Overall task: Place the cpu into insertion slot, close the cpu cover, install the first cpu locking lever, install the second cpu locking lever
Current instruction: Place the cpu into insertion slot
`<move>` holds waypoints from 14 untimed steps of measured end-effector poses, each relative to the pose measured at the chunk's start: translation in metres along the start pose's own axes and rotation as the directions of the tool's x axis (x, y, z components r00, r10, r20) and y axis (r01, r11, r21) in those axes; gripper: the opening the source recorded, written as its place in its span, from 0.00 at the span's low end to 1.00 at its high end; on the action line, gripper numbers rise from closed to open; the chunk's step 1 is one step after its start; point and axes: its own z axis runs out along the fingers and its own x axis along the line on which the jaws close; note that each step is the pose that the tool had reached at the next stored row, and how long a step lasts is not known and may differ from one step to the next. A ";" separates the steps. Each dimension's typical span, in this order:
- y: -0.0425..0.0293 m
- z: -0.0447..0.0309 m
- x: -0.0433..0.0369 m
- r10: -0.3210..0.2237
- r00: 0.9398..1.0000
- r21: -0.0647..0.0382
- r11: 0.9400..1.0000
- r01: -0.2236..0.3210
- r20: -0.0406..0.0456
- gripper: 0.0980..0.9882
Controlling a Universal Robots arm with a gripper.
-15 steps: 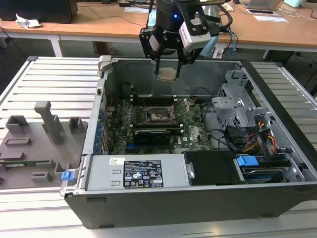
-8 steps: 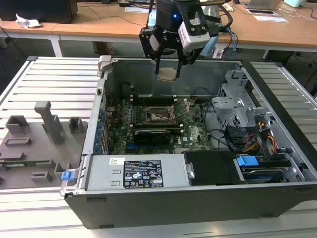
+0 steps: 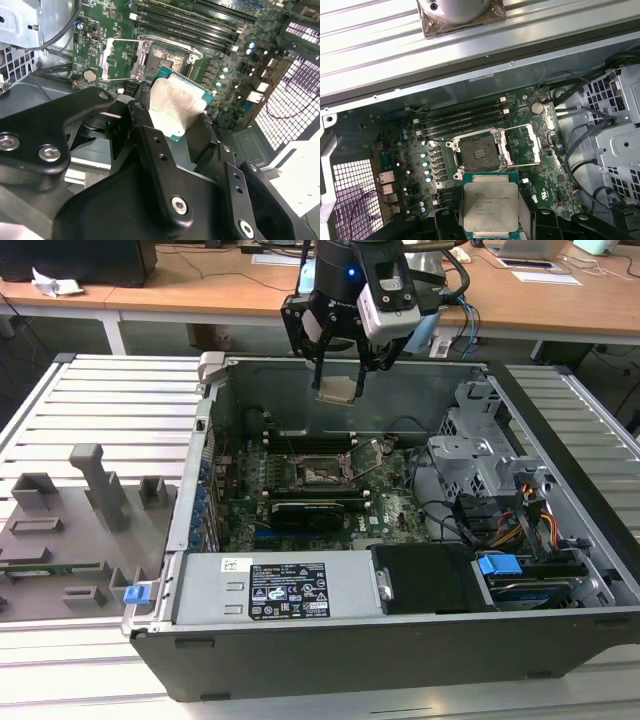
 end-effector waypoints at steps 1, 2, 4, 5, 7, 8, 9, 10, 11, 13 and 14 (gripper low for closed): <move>0.0000 0.0000 0.0000 0.003 1.000 0.000 1.000 -0.003 0.000 0.48; 0.0000 0.0000 0.0000 0.007 1.000 0.000 1.000 -0.007 0.001 0.48; 0.0000 0.0001 0.0000 0.027 1.000 0.000 1.000 -0.027 0.002 0.48; -0.0001 0.0001 0.0000 0.034 0.999 -0.001 0.999 -0.034 0.003 0.48; 0.0000 0.0003 0.0000 0.049 0.999 -0.001 0.999 -0.049 0.004 0.48; -0.0001 0.0003 0.0000 0.055 0.999 -0.001 0.999 -0.054 0.005 0.48; -0.0001 0.0004 0.0000 0.062 0.998 -0.001 0.998 -0.062 0.005 0.48; -0.0001 0.0005 0.0000 0.071 0.997 -0.002 0.997 -0.071 0.006 0.48; -0.0001 0.0006 0.0000 0.078 0.997 -0.002 0.997 -0.078 0.007 0.48; -0.0001 0.0008 0.0001 0.095 0.995 -0.002 0.995 -0.095 0.008 0.48; -0.0001 0.0009 0.0001 0.101 0.995 -0.002 0.995 -0.101 0.009 0.48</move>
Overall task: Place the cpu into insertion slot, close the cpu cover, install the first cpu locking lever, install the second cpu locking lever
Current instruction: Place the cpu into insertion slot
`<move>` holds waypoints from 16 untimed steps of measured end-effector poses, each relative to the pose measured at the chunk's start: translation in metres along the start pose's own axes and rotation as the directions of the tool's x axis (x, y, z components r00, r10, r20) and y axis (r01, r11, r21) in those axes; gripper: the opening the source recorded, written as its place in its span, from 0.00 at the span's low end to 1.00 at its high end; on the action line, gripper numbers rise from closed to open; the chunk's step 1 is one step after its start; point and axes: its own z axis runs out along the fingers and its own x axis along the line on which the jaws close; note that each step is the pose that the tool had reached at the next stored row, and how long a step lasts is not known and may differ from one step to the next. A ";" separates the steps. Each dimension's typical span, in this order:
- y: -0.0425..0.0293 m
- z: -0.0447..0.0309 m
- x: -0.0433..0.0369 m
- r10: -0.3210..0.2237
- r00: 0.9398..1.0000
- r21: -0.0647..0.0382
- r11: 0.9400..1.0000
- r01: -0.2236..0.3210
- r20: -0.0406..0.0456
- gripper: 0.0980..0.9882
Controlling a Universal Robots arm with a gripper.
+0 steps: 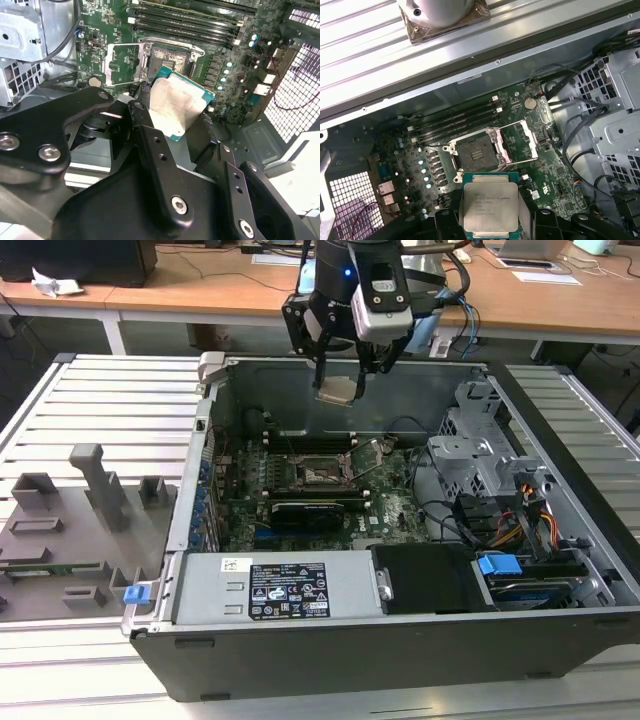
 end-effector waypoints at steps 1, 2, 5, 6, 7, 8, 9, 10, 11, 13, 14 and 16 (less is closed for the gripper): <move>0.0000 0.0002 0.0000 0.016 1.000 0.000 1.000 -0.016 0.001 0.48; 0.0000 0.0003 0.0000 0.037 0.999 -0.001 0.999 -0.037 0.003 0.48; -0.0001 0.0006 0.0000 0.076 0.997 -0.002 0.997 -0.076 0.007 0.48; -0.0001 0.0007 0.0000 0.087 0.996 -0.002 0.996 -0.087 0.008 0.48; -0.0001 0.0008 0.0000 0.101 0.995 -0.003 0.995 -0.101 0.009 0.48; -0.0001 0.0010 0.0000 0.113 0.994 -0.003 0.994 -0.113 0.010 0.48; -0.0003 0.0014 0.0007 0.139 0.990 -0.004 0.990 -0.139 0.012 0.48; -0.0006 0.0015 0.0014 0.148 0.989 -0.004 0.989 -0.148 0.013 0.48; -0.0008 0.0016 0.0022 0.154 0.988 -0.004 0.988 -0.154 0.014 0.48; -0.0007 0.0020 0.0046 0.165 0.986 -0.005 0.986 -0.165 0.014 0.48; -0.0007 0.0022 0.0054 0.168 0.986 -0.005 0.986 -0.168 0.015 0.48; -0.0008 0.0025 0.0063 0.174 0.985 -0.005 0.985 -0.174 0.015 0.48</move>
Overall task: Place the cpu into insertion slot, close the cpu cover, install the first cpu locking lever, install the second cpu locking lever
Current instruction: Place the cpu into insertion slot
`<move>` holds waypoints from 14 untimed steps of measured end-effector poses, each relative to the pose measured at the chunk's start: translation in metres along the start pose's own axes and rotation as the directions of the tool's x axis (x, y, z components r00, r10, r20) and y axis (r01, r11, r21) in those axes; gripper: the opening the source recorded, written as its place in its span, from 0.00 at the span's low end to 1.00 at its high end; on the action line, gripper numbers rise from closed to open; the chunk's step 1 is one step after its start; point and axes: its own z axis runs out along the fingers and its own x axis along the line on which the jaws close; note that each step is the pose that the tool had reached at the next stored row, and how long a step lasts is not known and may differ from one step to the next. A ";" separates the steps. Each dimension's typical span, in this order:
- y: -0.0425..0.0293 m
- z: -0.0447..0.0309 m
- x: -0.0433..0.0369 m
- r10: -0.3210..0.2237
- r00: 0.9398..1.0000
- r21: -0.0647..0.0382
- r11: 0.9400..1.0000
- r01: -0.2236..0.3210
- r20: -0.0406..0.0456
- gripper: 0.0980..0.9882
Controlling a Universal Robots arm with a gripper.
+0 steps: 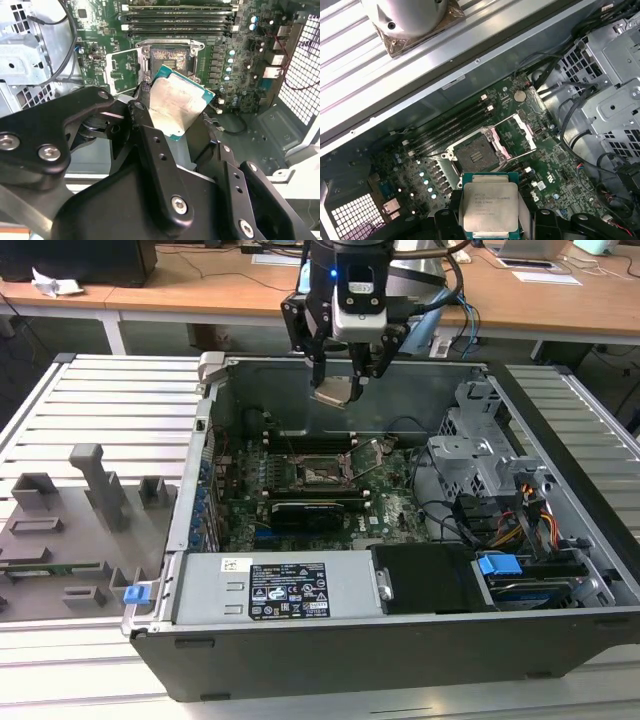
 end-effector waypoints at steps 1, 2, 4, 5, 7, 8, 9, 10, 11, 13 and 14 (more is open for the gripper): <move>0.0000 0.0002 0.0001 0.005 1.000 0.000 1.000 -0.005 0.001 0.48; 0.0000 0.0003 0.0001 0.017 1.000 0.000 1.000 -0.017 0.002 0.48; -0.0001 0.0007 0.0001 0.041 0.999 -0.001 0.999 -0.041 0.004 0.48; -0.0001 0.0008 0.0001 0.049 0.999 -0.001 0.999 -0.049 0.004 0.48; -0.0001 0.0010 0.0001 0.059 0.998 -0.001 0.998 -0.059 0.005 0.48; -0.0001 0.0010 0.0001 0.062 0.998 -0.001 0.998 -0.062 0.006 0.48; -0.0001 0.0011 0.0001 0.068 0.998 -0.002 0.998 -0.068 0.006 0.48; -0.0001 0.0012 0.0001 0.072 0.997 -0.002 0.997 -0.072 0.006 0.48; -0.0001 0.0016 0.0001 0.083 0.997 -0.002 0.997 -0.083 0.007 0.48; -0.0002 0.0018 0.0001 0.101 0.995 -0.003 0.995 -0.101 0.009 0.48; -0.0002 0.0019 0.0001 0.106 0.994 -0.003 0.994 -0.106 0.009 0.48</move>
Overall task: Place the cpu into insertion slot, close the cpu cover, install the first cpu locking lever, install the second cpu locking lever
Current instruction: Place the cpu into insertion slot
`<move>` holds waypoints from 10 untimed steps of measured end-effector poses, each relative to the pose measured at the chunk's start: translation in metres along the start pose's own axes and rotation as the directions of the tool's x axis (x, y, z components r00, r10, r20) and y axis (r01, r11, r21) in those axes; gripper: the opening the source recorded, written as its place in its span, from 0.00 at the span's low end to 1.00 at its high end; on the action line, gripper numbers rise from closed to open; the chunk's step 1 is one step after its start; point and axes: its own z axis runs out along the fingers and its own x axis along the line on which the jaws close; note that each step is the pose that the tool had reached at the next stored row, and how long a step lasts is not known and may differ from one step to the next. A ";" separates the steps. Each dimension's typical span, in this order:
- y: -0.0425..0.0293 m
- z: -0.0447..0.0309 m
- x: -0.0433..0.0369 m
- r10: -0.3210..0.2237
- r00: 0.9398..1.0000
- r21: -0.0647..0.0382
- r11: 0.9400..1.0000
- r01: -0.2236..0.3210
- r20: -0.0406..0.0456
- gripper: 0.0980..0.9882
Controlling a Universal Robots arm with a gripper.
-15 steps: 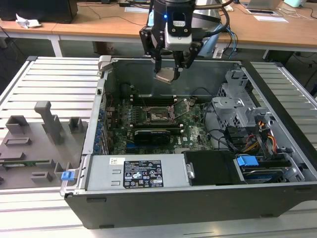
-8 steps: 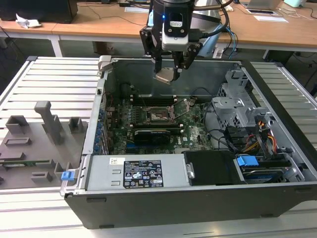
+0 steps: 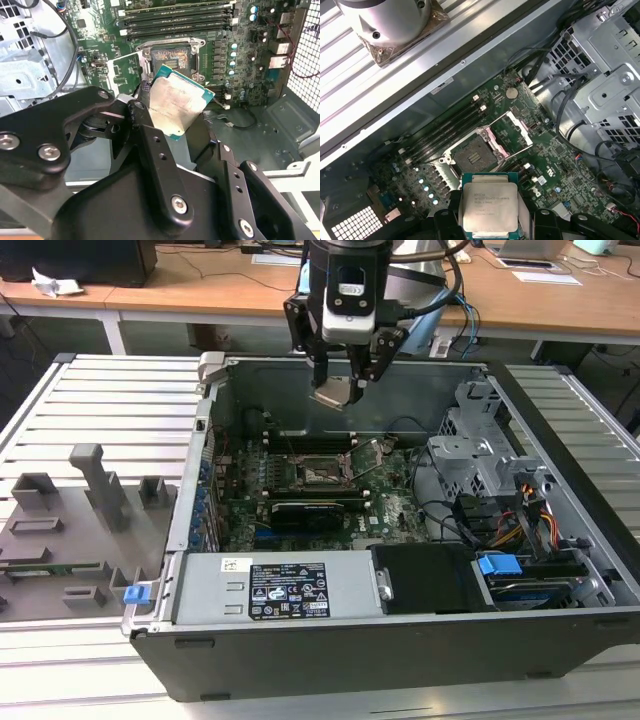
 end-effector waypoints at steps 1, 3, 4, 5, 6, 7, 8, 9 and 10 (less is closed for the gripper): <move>0.0000 0.0001 0.0000 0.007 1.000 0.000 1.000 -0.007 0.001 0.48; 0.0000 0.0003 0.0000 0.017 1.000 0.000 1.000 -0.017 0.001 0.48; 0.0000 0.0003 0.0000 0.022 1.000 0.000 1.000 -0.022 0.002 0.48; 0.0000 0.0004 0.0000 0.027 1.000 -0.001 1.000 -0.027 0.002 0.48; 0.0000 0.0005 0.0000 0.032 0.999 -0.001 0.999 -0.032 0.003 0.48; -0.0001 0.0006 0.0001 0.040 0.999 -0.001 0.999 -0.040 0.004 0.48; -0.0001 0.0006 0.0001 0.043 0.999 -0.001 0.999 -0.043 0.004 0.48; -0.0001 0.0008 0.0001 0.049 0.999 -0.001 0.999 -0.049 0.004 0.48; -0.0001 0.0009 0.0001 0.056 0.998 -0.001 0.998 -0.056 0.005 0.48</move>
